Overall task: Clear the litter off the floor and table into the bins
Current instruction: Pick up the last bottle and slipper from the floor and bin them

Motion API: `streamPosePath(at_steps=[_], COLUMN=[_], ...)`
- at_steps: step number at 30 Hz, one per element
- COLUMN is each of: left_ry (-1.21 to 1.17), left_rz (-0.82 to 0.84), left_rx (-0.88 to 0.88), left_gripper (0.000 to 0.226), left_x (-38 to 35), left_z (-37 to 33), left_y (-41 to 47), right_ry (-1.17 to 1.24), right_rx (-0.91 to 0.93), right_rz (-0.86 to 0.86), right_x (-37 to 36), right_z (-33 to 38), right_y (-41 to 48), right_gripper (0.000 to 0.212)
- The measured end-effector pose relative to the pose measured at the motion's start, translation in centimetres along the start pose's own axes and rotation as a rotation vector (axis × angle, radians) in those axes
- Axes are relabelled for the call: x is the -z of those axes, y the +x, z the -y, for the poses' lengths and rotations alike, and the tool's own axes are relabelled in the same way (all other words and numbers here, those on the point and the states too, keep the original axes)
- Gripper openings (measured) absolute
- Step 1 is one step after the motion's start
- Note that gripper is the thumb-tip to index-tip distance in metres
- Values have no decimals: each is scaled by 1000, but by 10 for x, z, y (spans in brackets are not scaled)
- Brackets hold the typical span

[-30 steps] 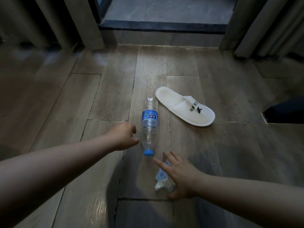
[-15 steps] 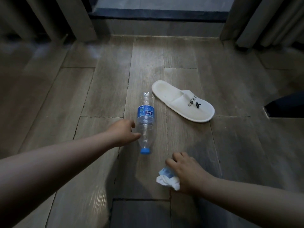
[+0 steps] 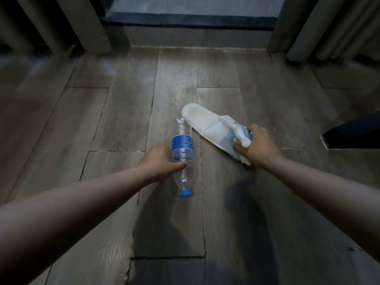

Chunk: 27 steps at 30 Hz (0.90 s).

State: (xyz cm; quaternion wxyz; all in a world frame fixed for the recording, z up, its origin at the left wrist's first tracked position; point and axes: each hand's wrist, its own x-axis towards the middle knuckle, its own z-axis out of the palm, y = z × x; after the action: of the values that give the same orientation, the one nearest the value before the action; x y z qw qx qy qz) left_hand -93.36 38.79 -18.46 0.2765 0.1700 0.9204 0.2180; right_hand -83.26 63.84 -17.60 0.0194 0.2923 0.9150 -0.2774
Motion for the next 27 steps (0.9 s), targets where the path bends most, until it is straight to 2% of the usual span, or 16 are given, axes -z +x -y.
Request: streamPosePath(at_steps=[4, 7, 9, 12, 16, 19, 21, 24, 27], left_ry=[-117, -187, -230, -301, -372, -434, -477, -514, -527], left_rz=[26, 60, 64, 80, 89, 102, 91, 51, 29], left_rx=[-6, 17, 28, 33, 55, 73, 113, 182, 298], left_gripper=[66, 67, 67, 68, 63, 63, 61, 50, 49], left_x=[-8, -16, -22, -28, -29, -25, -17, 0, 22], left_z=[-10, -14, -15, -11, -6, -4, -1, 1, -10], left_y=[4, 9, 13, 20, 28, 20, 5, -30, -76], right_ry=[-62, -107, -110, -179, -255, -196, 12, 499, 625], right_rx=[-151, -230, -204, -139, -92, -98, -211, -419, -549], right_rz=[-35, 79, 157, 226, 203, 222, 243, 172, 214], right_x=[-2, -10, -18, -31, -36, -30, -23, -9, 16], right_z=[-2, -4, -8, -15, -19, -18, -14, 5, 29], right_y=[36, 49, 54, 59, 64, 53, 32, -13, -69], right_gripper=[65, 102, 123, 134, 128, 119, 111, 91, 93])
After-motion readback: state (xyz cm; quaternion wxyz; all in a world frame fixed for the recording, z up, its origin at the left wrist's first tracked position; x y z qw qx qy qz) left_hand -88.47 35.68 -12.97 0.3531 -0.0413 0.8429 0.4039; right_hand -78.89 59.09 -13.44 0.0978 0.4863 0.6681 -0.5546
